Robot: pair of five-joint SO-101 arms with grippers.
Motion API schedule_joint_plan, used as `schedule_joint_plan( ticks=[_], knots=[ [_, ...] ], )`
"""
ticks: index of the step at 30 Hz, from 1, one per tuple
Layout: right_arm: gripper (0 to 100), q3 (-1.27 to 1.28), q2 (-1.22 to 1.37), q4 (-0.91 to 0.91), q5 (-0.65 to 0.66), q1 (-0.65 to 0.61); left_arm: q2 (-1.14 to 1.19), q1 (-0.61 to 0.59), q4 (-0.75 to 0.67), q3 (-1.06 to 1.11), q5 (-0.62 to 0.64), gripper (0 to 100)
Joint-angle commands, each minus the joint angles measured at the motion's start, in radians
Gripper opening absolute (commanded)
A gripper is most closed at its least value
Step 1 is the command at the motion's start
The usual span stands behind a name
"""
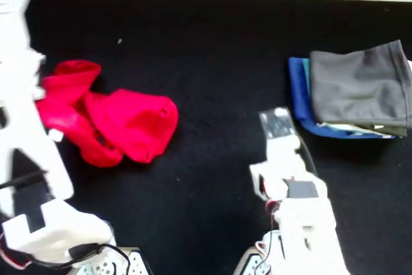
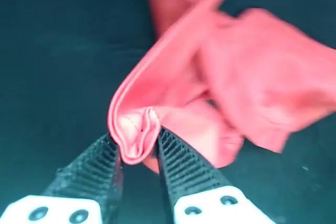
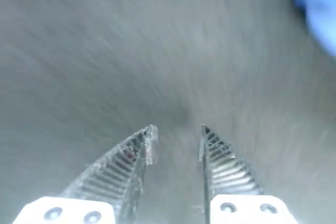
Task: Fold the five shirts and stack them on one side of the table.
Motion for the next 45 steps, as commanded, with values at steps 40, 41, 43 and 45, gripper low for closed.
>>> schedule_joint_plan(
  ticks=[40,41,43,45],
  knots=[
    [0.6,-1.860,1.732,0.447,-0.009,-0.705,0.064,-0.390,-0.072,-0.010,-0.015,1],
    [0.5,-1.885,1.739,0.466,-0.009,-0.676,0.064,-0.381,-0.072,0.002,-0.015,1],
    [3.0,-1.931,1.744,0.509,-0.009,-0.615,0.062,-0.364,-0.072,0.036,-0.015,1],
    [0.4,-1.992,1.741,0.559,-0.009,-0.558,0.062,-0.338,-0.072,0.079,-0.015,1]
  ],
)
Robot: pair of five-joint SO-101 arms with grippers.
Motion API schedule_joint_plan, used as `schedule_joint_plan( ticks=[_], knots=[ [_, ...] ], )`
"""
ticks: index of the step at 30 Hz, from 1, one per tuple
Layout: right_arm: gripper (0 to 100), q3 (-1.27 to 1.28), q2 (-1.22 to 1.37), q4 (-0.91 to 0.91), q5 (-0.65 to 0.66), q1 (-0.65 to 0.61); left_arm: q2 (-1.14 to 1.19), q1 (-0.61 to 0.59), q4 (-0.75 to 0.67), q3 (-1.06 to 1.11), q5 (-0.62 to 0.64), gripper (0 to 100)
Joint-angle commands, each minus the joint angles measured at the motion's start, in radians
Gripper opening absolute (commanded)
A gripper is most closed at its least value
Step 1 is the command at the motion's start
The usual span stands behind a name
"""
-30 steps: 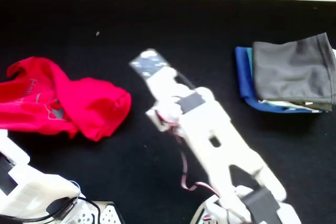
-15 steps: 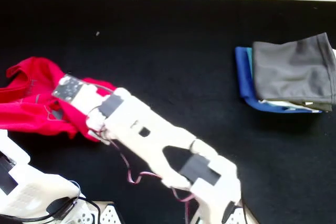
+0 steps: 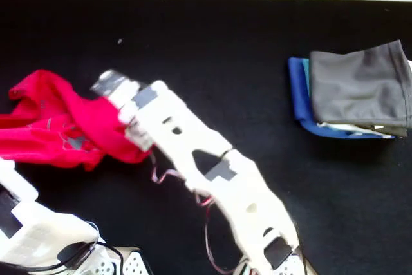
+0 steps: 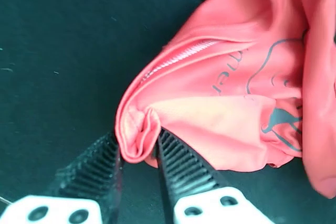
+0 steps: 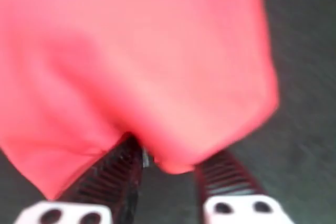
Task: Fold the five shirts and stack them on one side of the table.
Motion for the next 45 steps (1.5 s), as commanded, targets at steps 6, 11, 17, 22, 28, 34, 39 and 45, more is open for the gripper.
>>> schedule_joint_plan(
  ticks=[6,11,17,22,28,34,39,45],
  knots=[
    [0.6,-0.447,-0.007,0.288,-0.009,0.246,-0.015,0.159,-0.008,0.148,-0.005,1],
    [0.6,-0.809,-0.005,0.432,-0.003,0.357,-0.016,0.297,0.081,0.107,-0.002,1],
    [0.6,-0.958,-0.039,0.432,-0.003,0.524,-0.030,0.449,0.222,-0.094,0.003,1],
    [0.6,-0.918,-0.252,0.432,-0.003,0.593,-0.150,0.490,0.221,-0.145,0.003,1],
    [0.6,-0.572,-0.605,0.430,-0.002,0.595,-0.377,0.565,0.221,-0.076,0.003,1],
    [0.6,-0.240,-0.923,0.429,0.032,0.595,-0.584,0.651,0.219,0.113,0.025,1],
    [0.6,0.025,-0.997,0.377,0.120,0.593,-0.627,0.648,0.129,0.320,0.084,1],
    [0.6,0.378,-0.880,-0.012,0.123,0.595,-0.627,0.647,-0.218,0.661,0.084,1]
  ],
)
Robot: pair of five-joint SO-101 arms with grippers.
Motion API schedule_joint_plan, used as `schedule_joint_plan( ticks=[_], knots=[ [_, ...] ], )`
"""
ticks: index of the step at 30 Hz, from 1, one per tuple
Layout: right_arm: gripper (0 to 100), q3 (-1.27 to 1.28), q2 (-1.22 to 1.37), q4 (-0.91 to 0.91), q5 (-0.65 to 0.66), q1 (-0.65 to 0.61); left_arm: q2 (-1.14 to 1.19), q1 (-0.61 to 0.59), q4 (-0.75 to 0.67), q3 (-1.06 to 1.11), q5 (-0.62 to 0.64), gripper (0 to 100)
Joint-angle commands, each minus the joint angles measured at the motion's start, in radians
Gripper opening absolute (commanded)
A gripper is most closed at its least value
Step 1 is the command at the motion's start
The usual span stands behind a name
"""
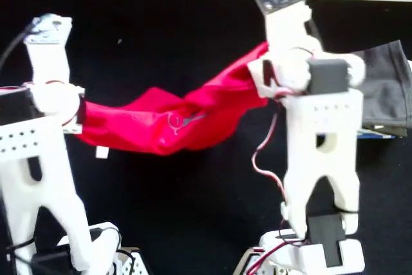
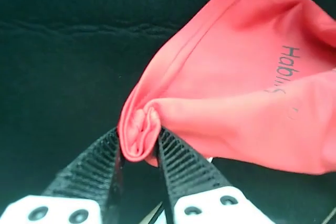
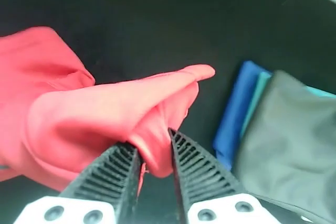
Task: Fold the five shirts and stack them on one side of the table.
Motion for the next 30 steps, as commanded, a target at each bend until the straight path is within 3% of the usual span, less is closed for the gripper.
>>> schedule_joint_plan(
  ticks=[1,7,12,19,27,30],
  knots=[
    [0.6,0.170,0.076,-0.280,0.011,0.010,-0.024,0.010,-0.227,0.165,0.008,1],
    [0.6,0.131,0.363,-0.558,0.008,0.010,-0.024,-0.039,-0.485,0.352,0.008,1],
    [2.3,-0.094,0.596,-0.576,0.008,0.008,-0.024,-0.102,-0.637,0.458,0.008,1],
    [28.7,-0.381,0.670,-0.231,0.008,0.012,-0.004,-0.147,-0.680,0.495,0.005,1],
    [24.2,-0.664,0.671,0.171,0.012,-0.001,0.209,-0.148,-0.686,0.384,0.008,1],
    [24.1,-0.727,0.668,0.236,0.011,-0.008,0.282,-0.148,-0.686,0.346,0.008,1]
  ],
)
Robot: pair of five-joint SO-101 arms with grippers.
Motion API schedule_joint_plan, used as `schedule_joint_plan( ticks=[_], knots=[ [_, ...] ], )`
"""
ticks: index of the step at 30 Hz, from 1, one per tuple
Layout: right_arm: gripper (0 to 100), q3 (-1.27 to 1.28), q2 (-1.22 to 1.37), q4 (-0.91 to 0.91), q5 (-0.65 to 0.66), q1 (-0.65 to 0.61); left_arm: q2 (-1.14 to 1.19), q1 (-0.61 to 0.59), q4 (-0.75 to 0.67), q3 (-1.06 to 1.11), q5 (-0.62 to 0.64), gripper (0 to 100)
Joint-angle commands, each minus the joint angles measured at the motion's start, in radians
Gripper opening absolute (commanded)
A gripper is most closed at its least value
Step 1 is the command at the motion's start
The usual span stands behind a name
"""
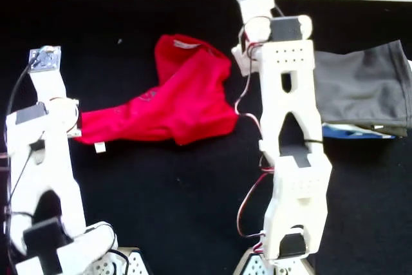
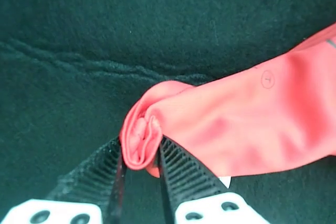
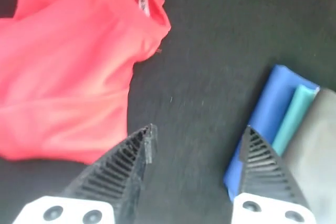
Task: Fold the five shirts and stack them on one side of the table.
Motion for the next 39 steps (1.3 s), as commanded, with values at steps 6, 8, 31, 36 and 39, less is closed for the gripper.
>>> schedule_joint_plan(
  ticks=[6,8,31,36,39],
  knots=[
    [23.8,0.036,-0.048,0.061,-0.008,-0.021,0.090,-0.010,-0.017,-0.090,0.006,1],
    [23.9,0.180,-0.130,0.059,-0.034,-0.044,0.090,-0.010,-0.017,-0.091,0.006,1],
    [24.1,1.089,-0.213,-0.636,-0.043,-0.206,0.091,-0.005,0.026,-0.087,0.006,1],
    [23.8,1.087,-0.163,-0.671,-0.043,-0.196,0.090,-0.007,0.072,-0.090,0.006,1],
    [19.5,1.089,-0.177,-0.668,-0.043,-0.191,0.093,-0.004,0.106,-0.087,0.006,1]
  ],
)
